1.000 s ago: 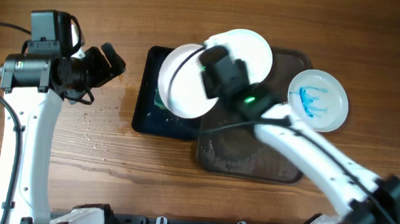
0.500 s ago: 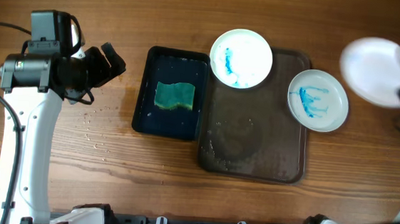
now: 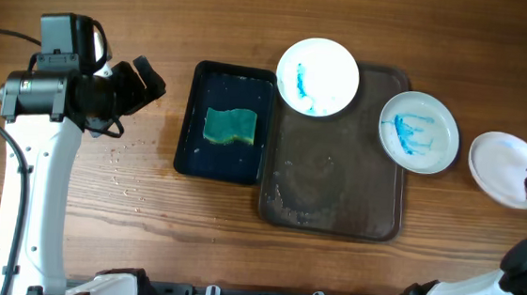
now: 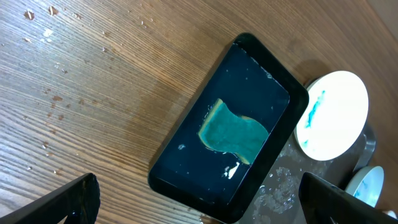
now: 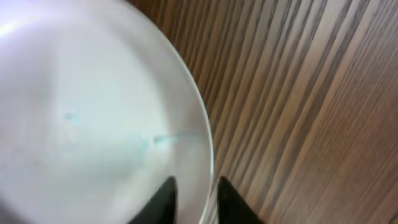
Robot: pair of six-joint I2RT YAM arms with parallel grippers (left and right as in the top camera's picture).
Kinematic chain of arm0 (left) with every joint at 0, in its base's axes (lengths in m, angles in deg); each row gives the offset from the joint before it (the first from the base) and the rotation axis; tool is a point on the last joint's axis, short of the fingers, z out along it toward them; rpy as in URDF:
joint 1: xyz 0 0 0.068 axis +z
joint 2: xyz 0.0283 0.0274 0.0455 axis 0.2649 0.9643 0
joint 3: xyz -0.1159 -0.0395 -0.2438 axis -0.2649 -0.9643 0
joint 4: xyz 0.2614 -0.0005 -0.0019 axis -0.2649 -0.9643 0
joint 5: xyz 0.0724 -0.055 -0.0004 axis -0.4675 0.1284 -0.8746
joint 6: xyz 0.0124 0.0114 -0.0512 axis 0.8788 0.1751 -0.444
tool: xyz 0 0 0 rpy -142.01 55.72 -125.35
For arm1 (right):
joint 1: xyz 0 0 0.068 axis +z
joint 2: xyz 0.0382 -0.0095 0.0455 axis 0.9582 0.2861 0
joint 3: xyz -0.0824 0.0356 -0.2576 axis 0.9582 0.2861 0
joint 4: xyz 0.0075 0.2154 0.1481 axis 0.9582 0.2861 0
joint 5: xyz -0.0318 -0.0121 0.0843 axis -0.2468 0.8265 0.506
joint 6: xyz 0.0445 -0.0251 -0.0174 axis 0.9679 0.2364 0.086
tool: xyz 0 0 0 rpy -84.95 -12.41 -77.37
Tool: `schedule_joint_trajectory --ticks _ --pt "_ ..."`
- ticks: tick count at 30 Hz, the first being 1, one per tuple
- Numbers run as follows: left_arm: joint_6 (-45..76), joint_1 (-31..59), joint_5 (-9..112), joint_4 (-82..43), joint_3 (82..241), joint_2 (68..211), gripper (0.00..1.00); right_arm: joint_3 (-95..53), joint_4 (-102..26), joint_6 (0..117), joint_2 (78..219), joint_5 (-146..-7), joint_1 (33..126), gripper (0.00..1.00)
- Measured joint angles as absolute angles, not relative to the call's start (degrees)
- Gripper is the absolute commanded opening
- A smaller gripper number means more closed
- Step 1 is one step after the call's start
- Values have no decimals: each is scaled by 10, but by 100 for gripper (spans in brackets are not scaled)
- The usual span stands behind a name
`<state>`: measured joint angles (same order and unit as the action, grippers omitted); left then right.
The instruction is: Clean dirty plates on tray and stack at the side
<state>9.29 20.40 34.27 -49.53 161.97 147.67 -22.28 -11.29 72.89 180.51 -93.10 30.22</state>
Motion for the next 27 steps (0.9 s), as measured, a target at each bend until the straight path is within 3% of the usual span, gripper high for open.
schedule_joint_trajectory --ticks 4,5,10,16,18,19,21,22,27 --pt "93 204 343 -495 1620 1477 100 -222 -140 666 1796 -818 319 70" --pt "93 204 343 -495 1620 1477 100 -222 -144 631 1792 -759 324 73" --pt "93 204 343 -495 1620 1477 100 -214 -162 533 1763 -648 422 78" --pt "93 204 343 -495 1620 1477 100 -104 -286 599 1760 -744 538 75" --pt "93 204 343 -495 1620 1477 100 -72 -316 638 1760 -774 548 69" --pt "93 204 343 -495 1620 1477 100 -56 -329 653 1760 -785 549 55" --pt "93 204 343 -495 1620 1477 100 -23 -349 681 1760 -800 548 17" --pt "93 204 343 -495 1620 1477 100 -14 -350 687 1760 -801 548 4" --pt "93 204 343 -495 1620 1477 100 -14 -348 691 1751 -765 547 4"
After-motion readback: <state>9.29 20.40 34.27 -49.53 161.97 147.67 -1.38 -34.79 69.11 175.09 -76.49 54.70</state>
